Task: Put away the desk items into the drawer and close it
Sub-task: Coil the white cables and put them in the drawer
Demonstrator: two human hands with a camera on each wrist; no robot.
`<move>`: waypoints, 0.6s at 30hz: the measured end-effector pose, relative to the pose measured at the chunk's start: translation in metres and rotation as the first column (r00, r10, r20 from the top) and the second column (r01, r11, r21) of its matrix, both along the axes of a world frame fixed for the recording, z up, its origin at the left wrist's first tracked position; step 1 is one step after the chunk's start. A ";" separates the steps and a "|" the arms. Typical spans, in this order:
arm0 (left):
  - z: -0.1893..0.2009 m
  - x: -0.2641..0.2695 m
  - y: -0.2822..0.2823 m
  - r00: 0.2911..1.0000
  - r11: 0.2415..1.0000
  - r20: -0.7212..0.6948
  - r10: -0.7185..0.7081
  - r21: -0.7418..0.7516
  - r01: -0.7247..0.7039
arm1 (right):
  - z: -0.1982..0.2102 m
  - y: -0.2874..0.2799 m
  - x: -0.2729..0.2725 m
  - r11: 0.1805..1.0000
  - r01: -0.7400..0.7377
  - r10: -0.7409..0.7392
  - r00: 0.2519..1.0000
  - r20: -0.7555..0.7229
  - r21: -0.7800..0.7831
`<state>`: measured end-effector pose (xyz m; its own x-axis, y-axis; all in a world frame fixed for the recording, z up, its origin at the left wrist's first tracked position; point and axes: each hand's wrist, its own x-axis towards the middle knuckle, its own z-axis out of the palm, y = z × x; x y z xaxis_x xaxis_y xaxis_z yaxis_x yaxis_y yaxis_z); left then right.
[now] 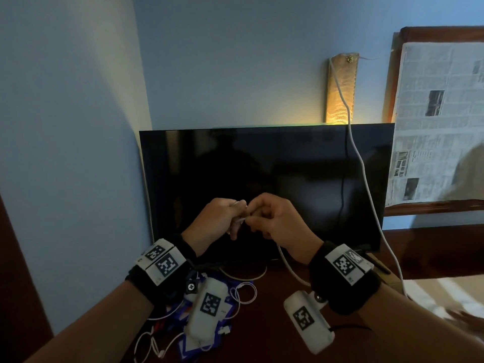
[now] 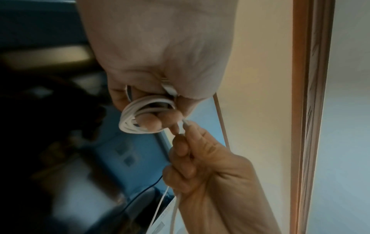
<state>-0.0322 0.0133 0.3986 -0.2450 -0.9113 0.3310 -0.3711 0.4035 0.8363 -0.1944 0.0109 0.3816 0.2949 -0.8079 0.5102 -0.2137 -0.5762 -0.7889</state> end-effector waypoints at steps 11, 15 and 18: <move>0.004 -0.004 0.008 0.976 0.963 -0.191 -0.101 0.226 0.144 | -0.014 -0.016 -0.005 0.979 0.199 -0.200 0.980 -0.017 -0.034; 0.005 -0.004 0.013 0.906 0.928 -0.402 -0.133 0.270 0.257 | -0.012 -0.008 0.003 0.996 0.071 -0.070 0.997 -0.023 0.054; 0.007 -0.005 0.015 0.894 0.930 -0.420 -0.158 0.241 0.278 | -0.012 -0.005 0.009 0.999 0.034 -0.034 0.998 -0.055 0.009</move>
<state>-0.0371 0.0287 0.4053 -0.3551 -0.9187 0.1731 0.0754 0.1564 0.9848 -0.1859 0.0059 0.3697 0.2944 -0.8227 0.4862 -0.2759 -0.5603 -0.7810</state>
